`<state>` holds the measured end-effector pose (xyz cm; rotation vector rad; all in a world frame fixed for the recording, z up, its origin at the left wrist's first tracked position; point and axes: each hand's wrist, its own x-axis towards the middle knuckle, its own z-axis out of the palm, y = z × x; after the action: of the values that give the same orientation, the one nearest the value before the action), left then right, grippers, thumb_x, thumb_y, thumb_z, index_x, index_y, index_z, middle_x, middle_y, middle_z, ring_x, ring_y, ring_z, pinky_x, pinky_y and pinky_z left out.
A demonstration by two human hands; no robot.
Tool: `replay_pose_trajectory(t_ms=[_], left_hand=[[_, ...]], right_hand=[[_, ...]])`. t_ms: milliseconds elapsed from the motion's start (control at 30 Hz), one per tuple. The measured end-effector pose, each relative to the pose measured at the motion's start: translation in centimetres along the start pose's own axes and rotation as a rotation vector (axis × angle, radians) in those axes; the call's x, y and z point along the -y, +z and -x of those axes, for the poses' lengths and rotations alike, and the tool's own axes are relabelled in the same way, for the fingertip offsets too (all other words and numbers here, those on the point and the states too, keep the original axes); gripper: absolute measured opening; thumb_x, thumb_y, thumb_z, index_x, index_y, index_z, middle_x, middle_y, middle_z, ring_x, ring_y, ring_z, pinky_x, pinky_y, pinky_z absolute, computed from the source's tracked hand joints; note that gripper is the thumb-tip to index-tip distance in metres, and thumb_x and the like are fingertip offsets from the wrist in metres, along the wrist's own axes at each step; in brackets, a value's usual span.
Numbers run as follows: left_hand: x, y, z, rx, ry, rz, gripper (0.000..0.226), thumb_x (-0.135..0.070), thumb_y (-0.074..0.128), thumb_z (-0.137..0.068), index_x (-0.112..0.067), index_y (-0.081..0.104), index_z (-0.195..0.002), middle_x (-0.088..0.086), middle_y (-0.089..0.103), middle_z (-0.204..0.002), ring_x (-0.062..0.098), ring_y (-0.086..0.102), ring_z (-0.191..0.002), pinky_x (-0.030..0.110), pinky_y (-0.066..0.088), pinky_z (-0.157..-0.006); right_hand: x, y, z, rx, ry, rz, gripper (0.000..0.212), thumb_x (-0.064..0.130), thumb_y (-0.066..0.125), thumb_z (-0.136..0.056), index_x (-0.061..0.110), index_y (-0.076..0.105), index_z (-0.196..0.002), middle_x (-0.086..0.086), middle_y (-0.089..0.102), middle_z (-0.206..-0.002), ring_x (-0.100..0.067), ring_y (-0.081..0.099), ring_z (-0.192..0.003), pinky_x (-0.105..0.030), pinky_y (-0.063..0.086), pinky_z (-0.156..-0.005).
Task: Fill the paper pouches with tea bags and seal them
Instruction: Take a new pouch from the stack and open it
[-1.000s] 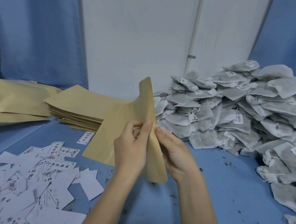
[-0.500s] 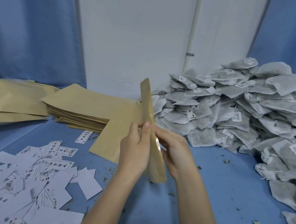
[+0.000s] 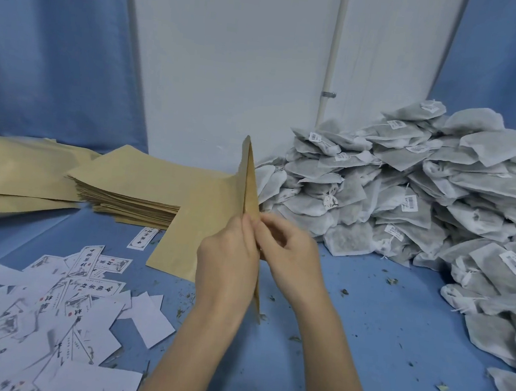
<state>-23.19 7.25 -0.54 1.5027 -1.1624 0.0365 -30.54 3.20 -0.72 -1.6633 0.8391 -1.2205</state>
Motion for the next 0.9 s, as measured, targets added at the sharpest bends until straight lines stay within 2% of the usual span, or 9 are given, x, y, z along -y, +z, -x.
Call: replay_pose_trajectory(t_ms=[133, 233, 400, 467, 533, 600, 667, 767, 900], left_hand=[[-0.2, 0.2, 0.3, -0.003, -0.008, 0.037, 0.020, -0.012, 0.049, -0.095, -0.011, 0.063, -0.080, -0.004, 0.058, -0.067, 0.003, 0.036, -0.046, 0.001, 0.034, -0.053], [-0.4, 0.2, 0.2, -0.017, 0.117, -0.158, 0.023, -0.006, 0.052, -0.092, -0.003, 0.060, -0.071, 0.010, 0.053, -0.044, 0.019, 0.045, -0.033, 0.012, 0.025, -0.038], [-0.1, 0.2, -0.5, -0.161, 0.189, -0.277, 0.028, 0.000, 0.051, -0.084, 0.005, 0.053, -0.057, 0.017, 0.046, -0.036, 0.031, 0.043, -0.026, 0.025, 0.021, -0.042], [-0.1, 0.0, -0.5, -0.104, 0.125, -0.263, 0.029, -0.001, 0.047, -0.092, 0.008, 0.056, -0.065, 0.022, 0.051, -0.043, 0.036, 0.049, -0.035, 0.025, 0.006, -0.037], [0.0, 0.1, -0.2, -0.045, 0.107, -0.280, 0.029, -0.008, 0.043, -0.098, 0.008, 0.060, -0.080, 0.026, 0.058, -0.055, 0.041, 0.055, -0.049, 0.018, 0.011, -0.041], [-0.4, 0.0, -0.2, -0.018, 0.144, -0.305, 0.025, -0.010, 0.043, -0.098, 0.006, 0.061, -0.088, 0.025, 0.061, -0.061, 0.041, 0.058, -0.055, 0.028, 0.021, -0.044], [-1.2, -0.3, -0.1, 0.035, 0.147, -0.438, 0.025, -0.014, 0.040, -0.097, 0.001, 0.058, -0.091, 0.019, 0.063, -0.067, 0.039, 0.061, -0.061, 0.029, 0.026, -0.050], [-2.4, -0.6, 0.3, 0.038, 0.254, -0.556, 0.013, 0.003, 0.065, -0.075, 0.002, 0.056, -0.066, 0.012, 0.054, -0.046, 0.030, 0.052, -0.034, 0.020, 0.020, -0.041], [-3.4, -0.7, 0.8, -0.013, 0.279, -0.640, 0.029, 0.013, 0.080, -0.051, -0.001, 0.054, -0.056, 0.009, 0.048, -0.038, 0.025, 0.045, -0.025, 0.016, 0.023, -0.031]], right_hand=[[0.1, 0.2, 0.1, -0.055, -0.041, 0.092, 0.031, 0.027, 0.054, -0.090, 0.004, 0.063, -0.072, -0.010, 0.052, -0.058, -0.007, 0.044, -0.058, -0.036, 0.045, -0.059], [0.1, 0.5, 0.0, -0.158, -0.111, 0.232, 0.035, 0.022, 0.054, -0.088, 0.009, 0.053, -0.057, 0.004, 0.044, -0.047, -0.004, 0.037, -0.050, -0.015, 0.029, -0.049], [-1.0, 0.5, -0.5, -0.325, -0.077, 0.311, 0.043, 0.014, 0.044, -0.093, 0.020, 0.029, -0.053, 0.010, 0.042, -0.044, -0.005, 0.036, -0.049, -0.019, 0.029, -0.049], [-1.3, 0.3, -0.6, -0.304, -0.089, 0.299, 0.029, 0.014, 0.043, -0.094, 0.021, 0.040, -0.066, 0.006, 0.038, -0.043, -0.008, 0.037, -0.049, -0.024, 0.027, -0.050], [-0.8, 0.4, -0.2, -0.276, -0.169, 0.284, 0.017, 0.010, 0.044, -0.092, 0.027, 0.048, -0.094, 0.002, 0.049, -0.052, -0.010, 0.043, -0.051, -0.023, 0.033, -0.052], [-0.4, 0.4, 0.0, -0.300, -0.312, 0.372, 0.028, 0.005, 0.048, -0.088, 0.024, 0.051, -0.108, 0.000, 0.060, -0.083, -0.006, 0.051, -0.070, -0.021, 0.039, -0.059], [-0.1, 0.4, -0.1, -0.377, -0.405, 0.476, 0.022, 0.011, 0.055, -0.082, 0.020, 0.060, -0.102, 0.000, 0.054, -0.108, -0.004, 0.044, -0.092, -0.022, 0.040, -0.069], [0.8, -0.2, -0.3, -0.360, -0.446, 0.519, 0.011, 0.021, 0.055, -0.079, 0.016, 0.060, -0.088, 0.005, 0.056, -0.094, -0.006, 0.040, -0.090, -0.021, 0.032, -0.074], [0.4, -1.7, -1.2, -0.135, -0.824, 0.952, 0.009, -0.006, 0.059, -0.080, -0.004, 0.067, -0.077, -0.014, 0.065, -0.084, -0.031, 0.062, -0.087, -0.038, 0.052, -0.072]])
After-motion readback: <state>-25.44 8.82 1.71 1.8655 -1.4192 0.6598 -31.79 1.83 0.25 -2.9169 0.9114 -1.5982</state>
